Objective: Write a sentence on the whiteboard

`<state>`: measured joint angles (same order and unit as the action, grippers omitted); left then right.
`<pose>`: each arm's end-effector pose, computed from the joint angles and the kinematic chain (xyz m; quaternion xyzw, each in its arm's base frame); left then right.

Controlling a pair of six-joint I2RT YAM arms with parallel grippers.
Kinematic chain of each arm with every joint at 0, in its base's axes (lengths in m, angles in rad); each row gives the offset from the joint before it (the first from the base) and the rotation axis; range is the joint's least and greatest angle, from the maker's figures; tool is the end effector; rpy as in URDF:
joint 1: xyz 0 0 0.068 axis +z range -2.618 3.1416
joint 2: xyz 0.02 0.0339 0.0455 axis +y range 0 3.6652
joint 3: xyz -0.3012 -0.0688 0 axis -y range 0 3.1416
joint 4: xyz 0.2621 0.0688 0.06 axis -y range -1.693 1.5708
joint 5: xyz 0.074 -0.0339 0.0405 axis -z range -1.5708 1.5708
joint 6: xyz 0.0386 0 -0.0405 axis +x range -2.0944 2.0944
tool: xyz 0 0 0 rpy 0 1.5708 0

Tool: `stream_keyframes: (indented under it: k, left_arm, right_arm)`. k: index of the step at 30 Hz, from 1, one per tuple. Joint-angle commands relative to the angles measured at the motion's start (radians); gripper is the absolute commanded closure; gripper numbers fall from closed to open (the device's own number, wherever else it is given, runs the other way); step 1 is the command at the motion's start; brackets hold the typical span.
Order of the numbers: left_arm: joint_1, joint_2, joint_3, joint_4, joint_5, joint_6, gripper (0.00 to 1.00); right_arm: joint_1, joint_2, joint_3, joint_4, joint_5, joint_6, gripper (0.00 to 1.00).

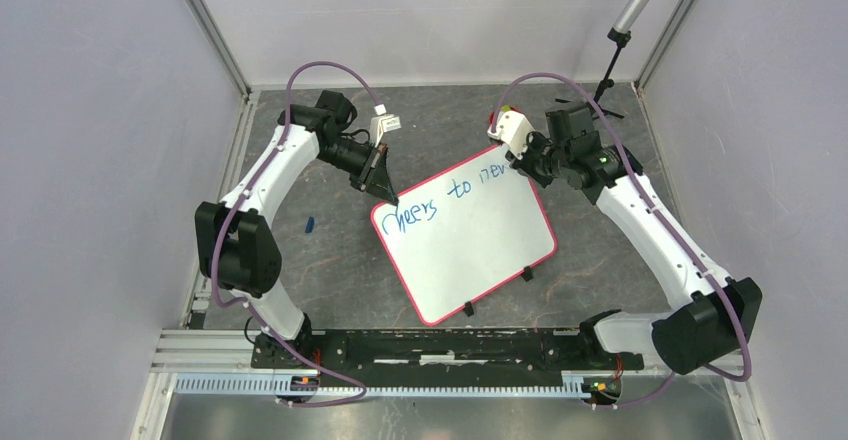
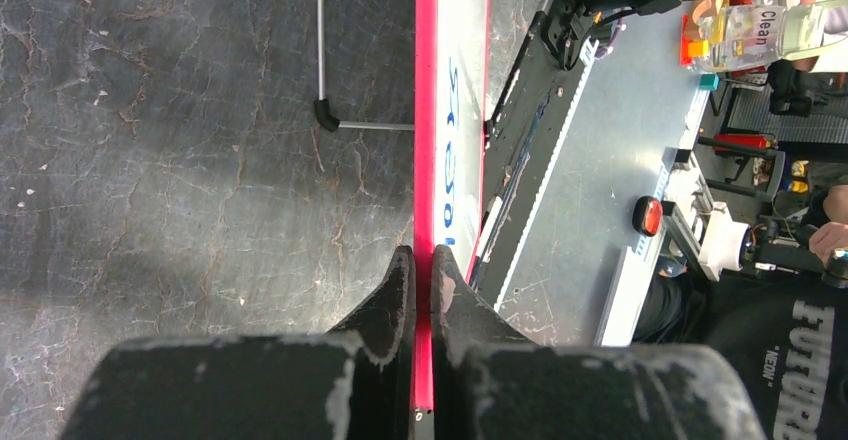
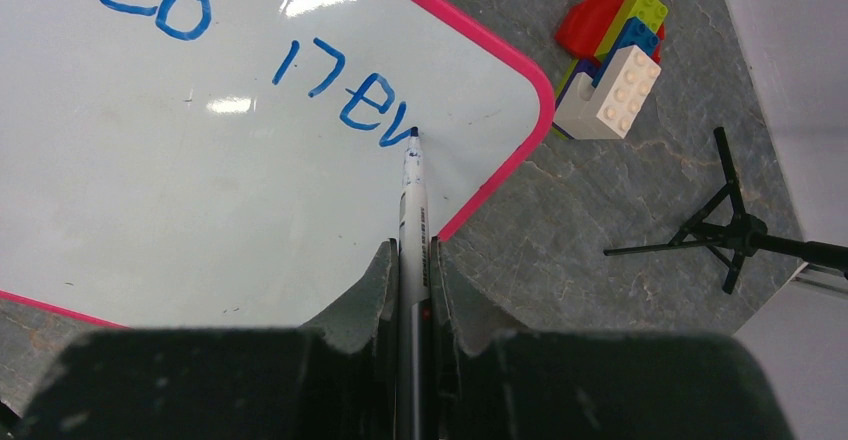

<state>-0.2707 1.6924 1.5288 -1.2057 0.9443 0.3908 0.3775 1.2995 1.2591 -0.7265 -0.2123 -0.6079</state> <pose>0.3234 -0.1222 0.3343 0.3310 0.8232 -0.4463 0.1166 0.2611 0.1123 0.3755 -0.4694 0.7867 0.0521 0.3976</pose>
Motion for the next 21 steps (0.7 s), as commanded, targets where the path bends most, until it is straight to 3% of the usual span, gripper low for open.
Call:
stream_keyframes:
  k: [1, 21]
  left_arm:
    - [-0.004, -0.013, 0.002, 0.008, 0.004, 0.043, 0.98]
    - [-0.004, -0.008, 0.002, 0.008, 0.004, 0.045, 0.98]
  right_arm:
    - [-0.005, 0.01, 0.041, 0.036, 0.017, -0.007, 1.0]
    - [-0.013, -0.047, -0.053, 0.023, 0.049, -0.034, 1.0]
